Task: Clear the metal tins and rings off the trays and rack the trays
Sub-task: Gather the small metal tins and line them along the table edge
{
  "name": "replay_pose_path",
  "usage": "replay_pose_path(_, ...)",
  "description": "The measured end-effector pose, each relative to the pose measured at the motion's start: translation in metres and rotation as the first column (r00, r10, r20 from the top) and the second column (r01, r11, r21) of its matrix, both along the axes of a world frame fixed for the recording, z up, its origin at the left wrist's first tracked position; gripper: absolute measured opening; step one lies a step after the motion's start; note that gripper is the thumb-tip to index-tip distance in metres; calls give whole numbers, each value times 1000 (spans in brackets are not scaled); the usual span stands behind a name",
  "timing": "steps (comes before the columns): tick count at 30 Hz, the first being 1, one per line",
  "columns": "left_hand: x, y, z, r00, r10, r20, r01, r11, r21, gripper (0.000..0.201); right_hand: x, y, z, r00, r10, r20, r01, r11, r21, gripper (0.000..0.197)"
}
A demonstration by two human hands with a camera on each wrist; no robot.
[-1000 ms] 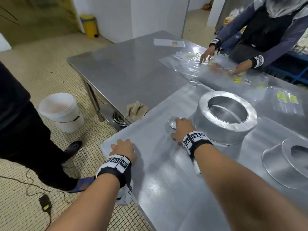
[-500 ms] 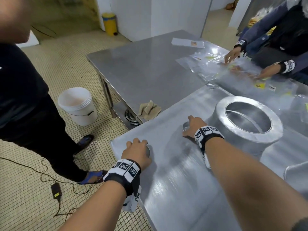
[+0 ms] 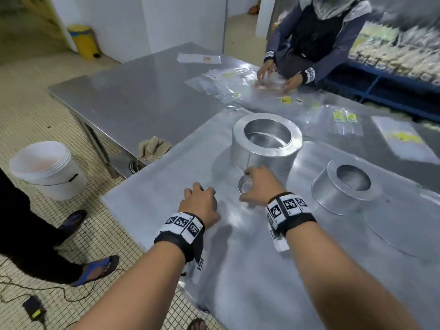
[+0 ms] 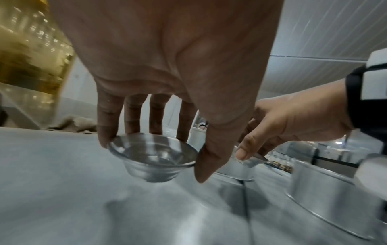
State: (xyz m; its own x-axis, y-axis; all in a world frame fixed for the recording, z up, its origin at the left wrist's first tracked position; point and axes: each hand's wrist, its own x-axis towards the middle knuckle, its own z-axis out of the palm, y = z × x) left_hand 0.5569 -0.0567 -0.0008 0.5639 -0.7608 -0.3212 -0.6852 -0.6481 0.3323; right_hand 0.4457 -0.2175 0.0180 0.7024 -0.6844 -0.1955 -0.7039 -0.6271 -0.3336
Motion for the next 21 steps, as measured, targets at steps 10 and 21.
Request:
replay_pose_path(10,-190,-36,17,924,-383,1,383,923,-36,74,-234,50,8,948,-319,18,319,948,-3,82)
replay_pose_path(21,-390,-37,23,706,-708,23,708,703,-68,71,-452,109,7,790,-612,26,613,790,-13,81)
